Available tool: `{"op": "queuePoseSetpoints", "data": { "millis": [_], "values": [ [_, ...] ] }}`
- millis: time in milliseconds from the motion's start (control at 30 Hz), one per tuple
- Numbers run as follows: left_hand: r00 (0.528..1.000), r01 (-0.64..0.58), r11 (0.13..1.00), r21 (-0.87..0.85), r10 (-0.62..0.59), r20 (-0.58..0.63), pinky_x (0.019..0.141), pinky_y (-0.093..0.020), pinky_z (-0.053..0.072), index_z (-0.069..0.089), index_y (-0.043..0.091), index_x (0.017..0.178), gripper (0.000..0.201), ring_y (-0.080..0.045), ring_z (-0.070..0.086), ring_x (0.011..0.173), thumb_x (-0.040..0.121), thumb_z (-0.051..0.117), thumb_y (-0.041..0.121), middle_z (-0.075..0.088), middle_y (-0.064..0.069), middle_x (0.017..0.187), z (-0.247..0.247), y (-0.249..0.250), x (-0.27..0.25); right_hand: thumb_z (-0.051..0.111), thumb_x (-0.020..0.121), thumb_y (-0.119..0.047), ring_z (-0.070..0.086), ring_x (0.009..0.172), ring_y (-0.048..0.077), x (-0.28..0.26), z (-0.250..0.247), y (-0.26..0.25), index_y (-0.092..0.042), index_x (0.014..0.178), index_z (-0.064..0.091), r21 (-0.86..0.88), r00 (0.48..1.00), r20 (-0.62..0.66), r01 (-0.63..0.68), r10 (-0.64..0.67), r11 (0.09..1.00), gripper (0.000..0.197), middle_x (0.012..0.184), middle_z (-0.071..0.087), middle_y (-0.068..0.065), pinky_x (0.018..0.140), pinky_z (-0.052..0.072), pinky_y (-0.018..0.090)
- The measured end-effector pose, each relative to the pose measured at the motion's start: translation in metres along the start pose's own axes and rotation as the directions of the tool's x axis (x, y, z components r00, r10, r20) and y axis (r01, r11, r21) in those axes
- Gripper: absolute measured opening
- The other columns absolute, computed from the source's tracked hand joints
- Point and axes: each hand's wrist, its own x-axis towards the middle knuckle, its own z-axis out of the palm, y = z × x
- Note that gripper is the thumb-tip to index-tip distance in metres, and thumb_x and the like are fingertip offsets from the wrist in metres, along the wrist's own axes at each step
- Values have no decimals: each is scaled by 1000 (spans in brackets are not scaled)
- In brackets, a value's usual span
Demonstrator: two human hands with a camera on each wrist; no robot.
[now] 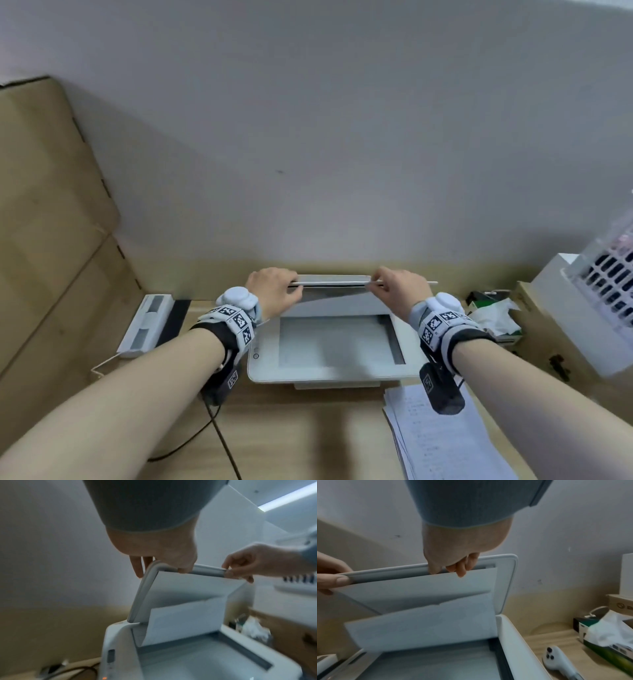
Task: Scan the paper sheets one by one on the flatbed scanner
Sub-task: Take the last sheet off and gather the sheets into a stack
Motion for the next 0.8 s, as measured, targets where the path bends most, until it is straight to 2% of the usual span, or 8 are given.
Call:
{"op": "queuePoseSetpoints", "data": {
  "millis": [67,167,233,367,467,567,700,800],
  "values": [
    [992,112,989,-101,-117,-45,71,-31,48,65,25,95,30,-22,63,90,89,46,47,68,9,94,1,6,12,50,99,-47,65,89,27,15,-3,3,-26,106,58,9,999,-50,19,-18,1000,23,95,69,-3,65,42,33],
    [971,221,952,-213,-236,-46,74,-33,47,60,23,101,23,-25,60,93,95,45,39,64,4,103,-2,5,38,51,99,-35,63,95,24,36,-6,4,-25,116,57,77,992,-126,43,-33,996,21,109,63,-5,71,47,35],
    [957,259,922,-287,-285,-52,82,-35,47,55,20,119,28,-24,59,102,98,43,35,60,1,119,1,0,58,53,98,-29,58,104,21,51,-3,6,-23,130,50,101,989,-137,64,-50,993,33,116,56,-3,75,50,37],
    [845,462,712,-529,-534,21,96,-38,41,37,14,141,49,-32,52,123,97,48,33,48,-9,143,0,-3,97,55,92,-19,45,119,22,86,4,12,-18,148,31,110,990,-123,82,-68,991,61,126,46,1,83,52,38],
    [740,578,501,-644,-655,155,87,-35,37,41,14,136,49,-34,54,117,96,49,40,55,-12,133,6,-6,118,56,88,-13,42,124,27,110,13,17,-11,153,25,130,987,-138,105,-86,986,72,133,46,7,100,45,39],
    [701,607,420,-674,-683,206,87,-38,41,46,11,122,43,-34,56,106,97,43,45,58,-15,120,15,-14,134,57,84,-13,46,118,31,134,22,23,-9,154,24,111,980,-171,119,-99,987,77,131,49,9,100,44,39],
    [693,642,417,-643,-675,254,81,-37,45,51,11,111,33,-30,58,95,95,44,39,61,-10,104,36,-26,139,59,83,-12,45,114,30,146,36,25,-9,155,20,141,985,-152,103,-81,985,82,131,49,10,94,47,41],
    [719,657,460,-597,-619,315,71,-33,42,54,8,106,23,-26,57,87,94,47,27,61,-9,97,54,-34,127,59,81,-8,42,121,28,135,57,24,-8,154,21,182,983,-151,128,-101,975,82,138,45,9,102,45,40]
  ]
}}
